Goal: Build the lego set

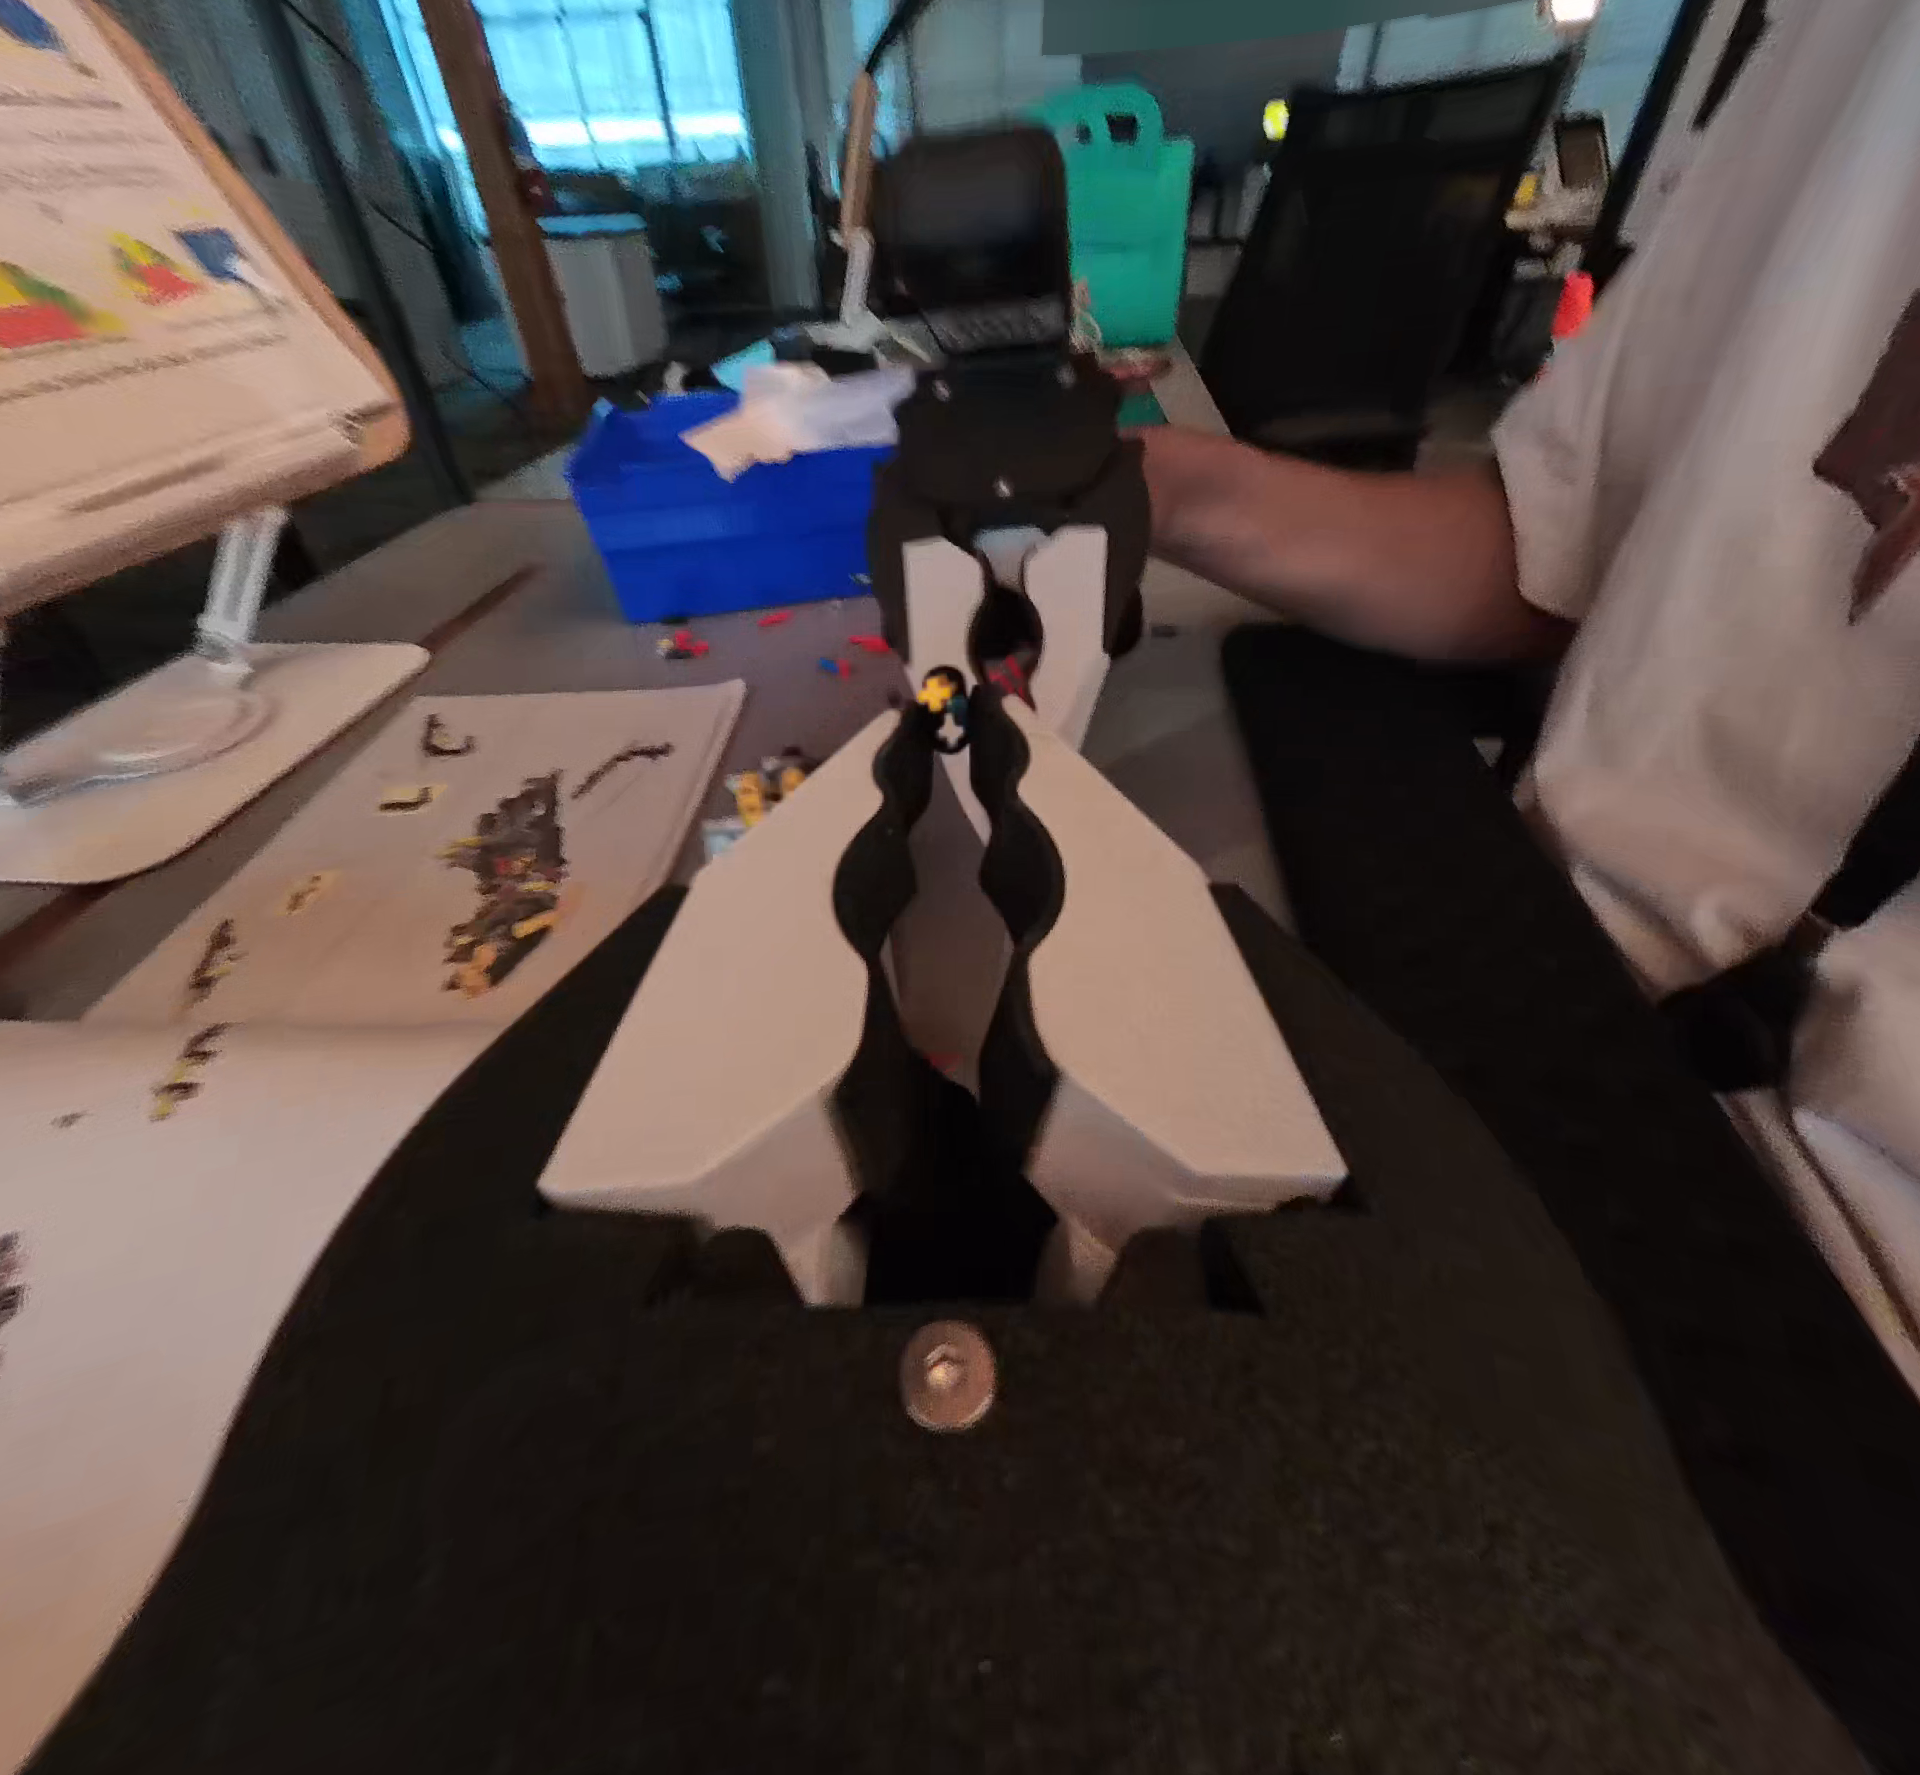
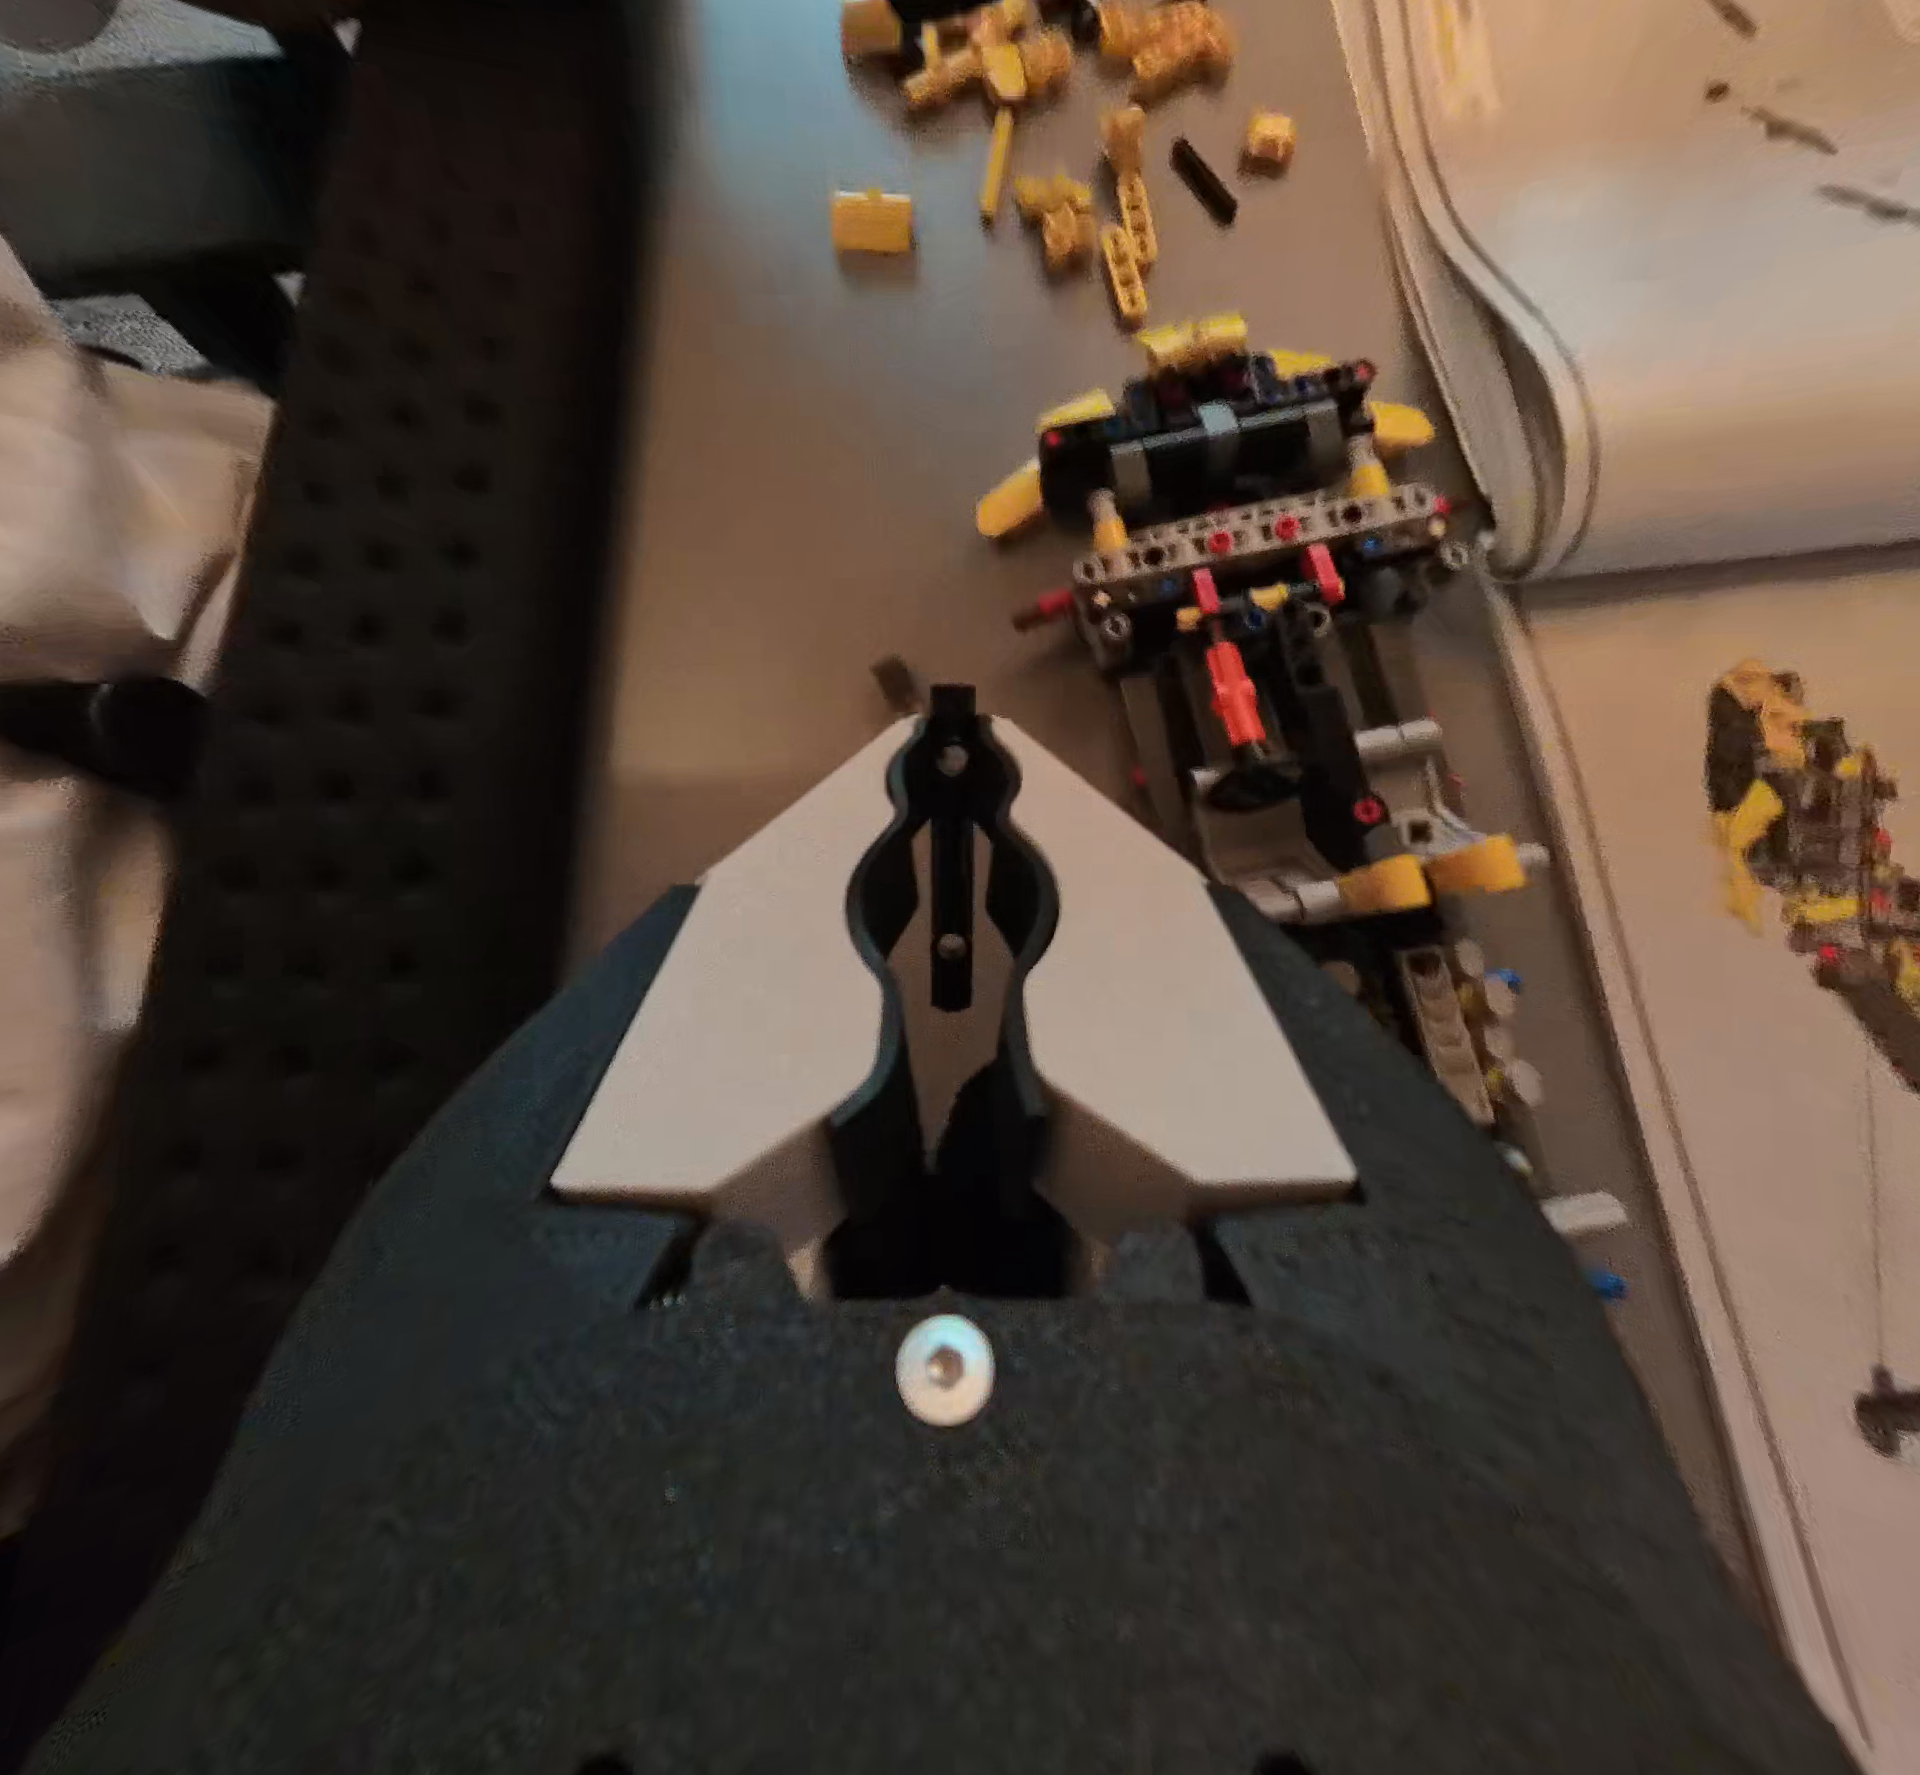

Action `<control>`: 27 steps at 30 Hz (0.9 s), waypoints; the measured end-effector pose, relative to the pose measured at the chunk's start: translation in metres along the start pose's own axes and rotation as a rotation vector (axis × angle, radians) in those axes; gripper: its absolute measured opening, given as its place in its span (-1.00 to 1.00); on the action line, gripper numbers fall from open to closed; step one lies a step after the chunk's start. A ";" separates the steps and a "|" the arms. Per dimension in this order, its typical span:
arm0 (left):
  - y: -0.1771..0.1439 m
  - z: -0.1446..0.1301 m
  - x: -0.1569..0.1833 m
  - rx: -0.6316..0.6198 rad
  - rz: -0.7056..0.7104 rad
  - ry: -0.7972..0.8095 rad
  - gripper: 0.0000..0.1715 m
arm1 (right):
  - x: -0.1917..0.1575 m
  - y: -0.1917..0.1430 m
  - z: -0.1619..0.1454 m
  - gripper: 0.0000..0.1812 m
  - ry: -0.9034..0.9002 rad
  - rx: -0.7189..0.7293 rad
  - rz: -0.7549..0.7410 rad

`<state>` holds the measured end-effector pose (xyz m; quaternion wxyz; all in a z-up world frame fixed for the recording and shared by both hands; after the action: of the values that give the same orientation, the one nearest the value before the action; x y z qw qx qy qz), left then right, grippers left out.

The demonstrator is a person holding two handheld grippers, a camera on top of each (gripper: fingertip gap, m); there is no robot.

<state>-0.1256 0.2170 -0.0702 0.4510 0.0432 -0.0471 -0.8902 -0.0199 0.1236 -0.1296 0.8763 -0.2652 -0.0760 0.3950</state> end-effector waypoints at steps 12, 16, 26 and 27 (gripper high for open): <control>0.019 -0.030 0.011 -0.093 -0.087 -0.078 -0.94 | -0.007 0.001 0.022 -0.93 0.090 0.200 0.128; 0.025 -0.035 0.017 -0.108 -0.108 -0.080 -0.94 | -0.010 0.009 0.022 -0.93 0.057 0.182 0.122; 0.027 -0.047 0.019 -0.183 -0.115 -0.077 -0.94 | -0.012 0.013 0.021 -0.93 0.043 0.163 0.117; 0.027 -0.046 0.019 -0.181 -0.114 -0.076 -0.94 | -0.012 0.013 0.022 -0.93 0.050 0.166 0.123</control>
<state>-0.1096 0.1841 -0.1133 0.3998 -0.0286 0.0188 -0.9160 -0.0437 0.1306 -0.1172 0.8710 -0.2056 -0.0049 0.4463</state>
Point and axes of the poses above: each gripper's, where its closed fingertips meet, y out along the fingers, z out of its top, x = y × z across the jaws, the point moved 5 cm from there along -y, back along the fingers, and after that the axes turned 12 degrees about x, right-handed, at the moved point
